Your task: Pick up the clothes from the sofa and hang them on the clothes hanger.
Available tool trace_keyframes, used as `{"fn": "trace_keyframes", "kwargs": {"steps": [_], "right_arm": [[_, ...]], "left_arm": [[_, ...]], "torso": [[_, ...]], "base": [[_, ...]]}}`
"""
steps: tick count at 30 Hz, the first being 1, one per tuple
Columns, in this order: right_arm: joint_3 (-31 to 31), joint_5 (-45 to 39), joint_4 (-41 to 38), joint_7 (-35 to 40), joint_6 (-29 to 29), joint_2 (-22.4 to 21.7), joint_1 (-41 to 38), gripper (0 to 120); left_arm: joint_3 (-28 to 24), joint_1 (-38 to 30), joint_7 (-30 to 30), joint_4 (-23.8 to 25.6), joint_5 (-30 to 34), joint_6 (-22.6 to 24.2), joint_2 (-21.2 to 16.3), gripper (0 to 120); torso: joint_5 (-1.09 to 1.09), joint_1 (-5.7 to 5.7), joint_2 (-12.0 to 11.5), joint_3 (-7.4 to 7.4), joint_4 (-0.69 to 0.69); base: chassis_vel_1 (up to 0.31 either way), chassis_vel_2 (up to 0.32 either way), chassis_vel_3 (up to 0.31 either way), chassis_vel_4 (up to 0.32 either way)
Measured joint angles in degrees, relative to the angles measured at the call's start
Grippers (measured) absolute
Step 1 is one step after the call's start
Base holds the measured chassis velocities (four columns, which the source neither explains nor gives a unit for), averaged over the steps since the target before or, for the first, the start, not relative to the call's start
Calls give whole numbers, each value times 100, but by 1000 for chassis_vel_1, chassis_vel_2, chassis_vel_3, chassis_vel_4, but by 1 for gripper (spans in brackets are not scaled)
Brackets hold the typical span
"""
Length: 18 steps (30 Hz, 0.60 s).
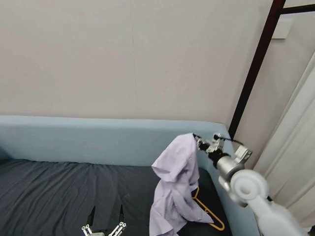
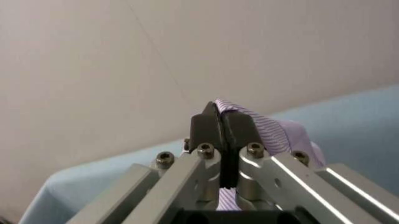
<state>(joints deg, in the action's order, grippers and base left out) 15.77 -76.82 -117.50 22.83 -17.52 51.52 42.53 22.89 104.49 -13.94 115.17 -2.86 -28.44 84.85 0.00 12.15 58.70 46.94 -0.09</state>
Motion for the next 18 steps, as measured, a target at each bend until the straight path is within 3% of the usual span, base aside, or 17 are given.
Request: {"fn": "trace_keyframes", "kwargs": {"steps": [11,18], "right_arm": [[740,-1333,-642,507,-28,-1120,-875,0],[732,-1827,-906,672,-33,-1359,-1284,0]], "left_arm": [[-68,-24,-1,-11,-28,1,13,100],[-52,-2,-1,15,-27,3,-2,100]], "torso": [[1,0,0,0,-1],[0,0,0,0,0]], "base": [[0,0,0,0],[0,0,0,0]]}}
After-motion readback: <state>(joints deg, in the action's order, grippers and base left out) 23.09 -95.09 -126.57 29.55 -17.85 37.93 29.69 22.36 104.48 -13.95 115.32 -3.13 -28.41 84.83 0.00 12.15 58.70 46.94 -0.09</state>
